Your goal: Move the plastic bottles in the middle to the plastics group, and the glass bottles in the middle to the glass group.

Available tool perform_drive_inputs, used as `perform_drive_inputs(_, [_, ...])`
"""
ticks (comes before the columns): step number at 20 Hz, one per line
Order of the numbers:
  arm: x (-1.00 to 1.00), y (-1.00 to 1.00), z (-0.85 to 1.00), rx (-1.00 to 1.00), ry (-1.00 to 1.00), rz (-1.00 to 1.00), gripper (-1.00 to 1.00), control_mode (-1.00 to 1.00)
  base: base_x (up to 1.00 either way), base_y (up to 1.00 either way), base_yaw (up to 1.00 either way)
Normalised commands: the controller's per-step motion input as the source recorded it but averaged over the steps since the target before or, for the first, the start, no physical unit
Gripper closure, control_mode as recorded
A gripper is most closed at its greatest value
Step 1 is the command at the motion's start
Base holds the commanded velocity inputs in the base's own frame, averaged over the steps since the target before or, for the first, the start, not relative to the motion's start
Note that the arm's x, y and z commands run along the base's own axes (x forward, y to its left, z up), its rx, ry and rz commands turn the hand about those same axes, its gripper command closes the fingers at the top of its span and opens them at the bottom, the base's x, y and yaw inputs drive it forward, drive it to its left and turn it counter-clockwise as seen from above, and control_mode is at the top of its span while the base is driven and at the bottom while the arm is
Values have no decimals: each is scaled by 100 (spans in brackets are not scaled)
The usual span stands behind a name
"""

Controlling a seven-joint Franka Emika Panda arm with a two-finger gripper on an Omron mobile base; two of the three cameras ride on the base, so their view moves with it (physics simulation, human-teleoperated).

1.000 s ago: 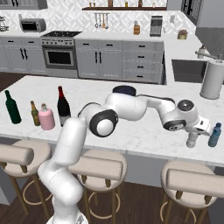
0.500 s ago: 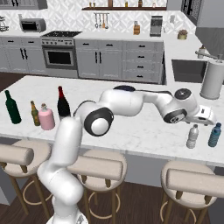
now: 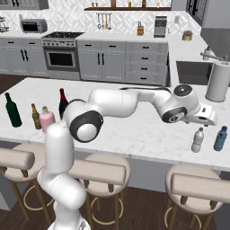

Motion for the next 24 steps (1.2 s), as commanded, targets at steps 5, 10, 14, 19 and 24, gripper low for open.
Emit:
perform_drive_inputs(5, [-46,64,4,0,-9,5,-100,-100,0,0,0])
perform_drive_inputs(10, [-44,58,1,0,-7,14,-100,-100,0,0,0])
perform_drive_inputs(14, [-38,77,0,0,-18,11,-100,-100,0,0,0])
perform_drive_inputs(19, [-20,97,0,0,-18,10,-100,-100,0,0,0])
perform_drive_inputs(24, [-15,99,0,-1,-14,6,-100,-100,0,0,0])
